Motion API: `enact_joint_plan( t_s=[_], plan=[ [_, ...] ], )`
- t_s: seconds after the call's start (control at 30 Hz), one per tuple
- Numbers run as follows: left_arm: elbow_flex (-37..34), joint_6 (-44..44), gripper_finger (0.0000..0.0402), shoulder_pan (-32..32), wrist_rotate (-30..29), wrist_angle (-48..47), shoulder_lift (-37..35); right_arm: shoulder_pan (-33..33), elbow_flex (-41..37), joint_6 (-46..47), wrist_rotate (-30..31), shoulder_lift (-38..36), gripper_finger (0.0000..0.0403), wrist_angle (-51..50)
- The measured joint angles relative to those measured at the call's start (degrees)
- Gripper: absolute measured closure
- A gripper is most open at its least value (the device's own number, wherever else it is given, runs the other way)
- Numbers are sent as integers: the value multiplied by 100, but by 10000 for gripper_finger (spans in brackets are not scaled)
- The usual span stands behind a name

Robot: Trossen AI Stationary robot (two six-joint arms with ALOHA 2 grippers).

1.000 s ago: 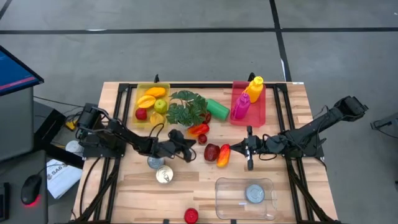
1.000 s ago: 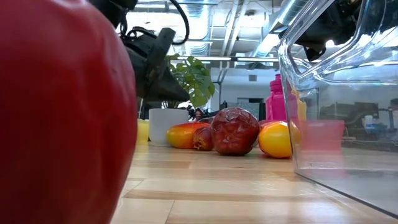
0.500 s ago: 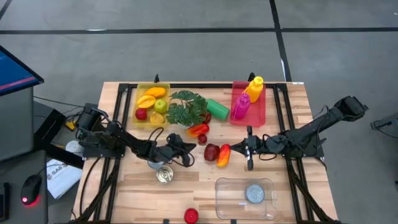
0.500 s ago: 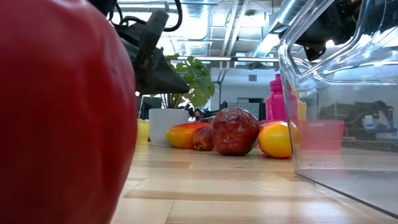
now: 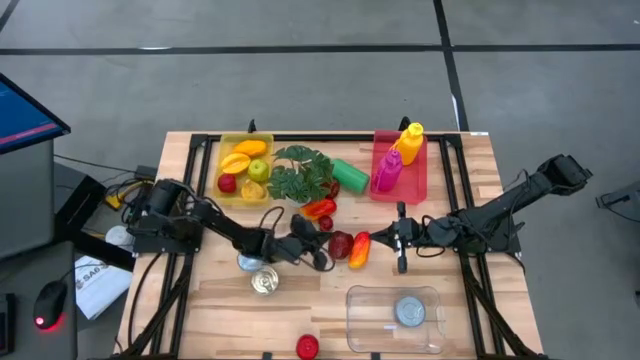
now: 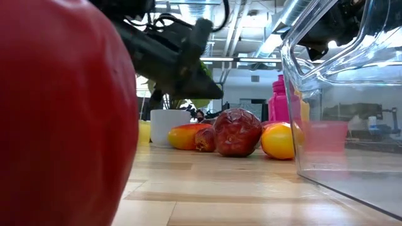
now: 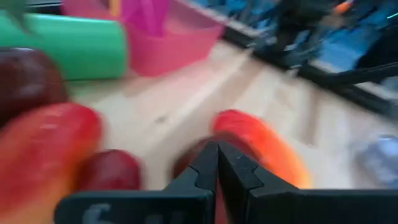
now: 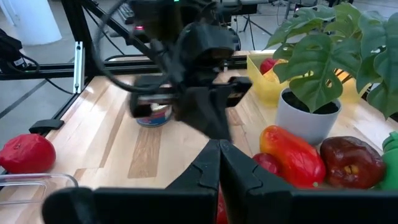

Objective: Pick & Place Food Item
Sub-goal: Put the orange mango into the yellow bin

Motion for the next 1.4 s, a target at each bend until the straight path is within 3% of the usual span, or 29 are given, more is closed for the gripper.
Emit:
enact_joint_plan(
  t_s=[0.23,0.47,1.13,1.23,1.4],
  plan=[
    [174,-136,401,514,-56,-1240,-259,-2,0,-4,2,0,403,7],
    [183,-338,401,818,-251,-1849,-259,-4,0,-6,2,0,403,18],
    [185,-443,401,1214,-285,-2540,-267,-4,0,-9,1,0,403,18],
    [194,-534,401,1163,44,-2555,-274,-4,0,-9,1,0,403,17],
    [194,-590,401,855,20,-2655,-277,-4,0,-9,2,0,403,16]
  ],
)
